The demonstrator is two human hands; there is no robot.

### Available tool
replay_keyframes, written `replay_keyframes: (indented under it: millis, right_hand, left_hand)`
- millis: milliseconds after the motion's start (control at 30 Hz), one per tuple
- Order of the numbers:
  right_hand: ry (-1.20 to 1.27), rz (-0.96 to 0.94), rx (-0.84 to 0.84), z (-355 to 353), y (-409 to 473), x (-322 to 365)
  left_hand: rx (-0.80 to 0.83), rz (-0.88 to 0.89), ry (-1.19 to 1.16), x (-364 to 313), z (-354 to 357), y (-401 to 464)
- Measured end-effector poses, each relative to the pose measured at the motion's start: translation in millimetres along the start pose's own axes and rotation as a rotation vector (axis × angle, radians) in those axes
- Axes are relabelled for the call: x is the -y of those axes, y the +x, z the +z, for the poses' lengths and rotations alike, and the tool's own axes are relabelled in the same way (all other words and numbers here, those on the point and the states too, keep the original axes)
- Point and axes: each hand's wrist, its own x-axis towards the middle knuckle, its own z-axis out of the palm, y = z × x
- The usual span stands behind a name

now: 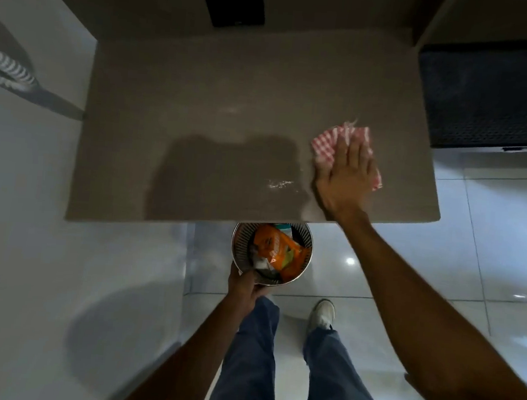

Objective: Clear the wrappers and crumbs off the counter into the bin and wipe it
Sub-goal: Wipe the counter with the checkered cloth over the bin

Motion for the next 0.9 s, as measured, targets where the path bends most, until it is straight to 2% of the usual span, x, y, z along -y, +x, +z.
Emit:
replay_keyframes:
  millis: [100, 200, 300, 400, 533, 567, 633, 667, 800, 900]
  right_hand:
    - [-0.04, -0.238, 0.103, 14.0, -22.2, 43.2]
    - [0.003, -0.59, 0.146, 21.1, -34.9, 64.7]
    - [0.079, -0.841, 0.136, 26.3, -54.9, 73.7]
    - [0.06, -1.013, 0.172, 22.6, -77.4, 62.1]
    - [-0.028, -1.128, 0.191, 16.5, -104.2, 36.3]
    - [-0.025, -1.118, 0.242, 13.5, -112.8, 27.6]
    - [0.089, -0.955, 0.391, 4.5, -128.7, 9.9]
    - [0.224, -0.819, 0.384, -2.0, -132.8, 0.8]
    - [0.781, -0.156, 0.065, -47.7, -112.9, -16.8]
    - [1.075, 0.208, 0.121, -82.9, -65.0, -37.2]
  left_hand:
    - [0.019, 0.027, 0.06, -12.4, -4.6, 5.2]
    - [0.009, 0.045, 0.139, -25.0, 1.4, 4.8]
    - [0.018, 0.037, 0.181, -34.7, -9.6, -0.8]
    - [0.033, 0.058, 0.195, -29.2, -18.7, -12.3]
    - [-0.002, 0.062, 0.16, -10.2, -20.6, -28.3]
    - [0.012, 0.058, 0.148, -4.9, -20.3, -31.6]
    - [0.035, 0.055, 0.127, 3.1, -16.9, -36.3]
    - [0.045, 0.059, 0.126, 7.4, -13.7, -37.3]
    - [0.133, 0.03, 0.153, 21.6, 4.5, -41.4]
    - [0.111, 0.047, 0.141, 28.2, 25.3, -55.4]
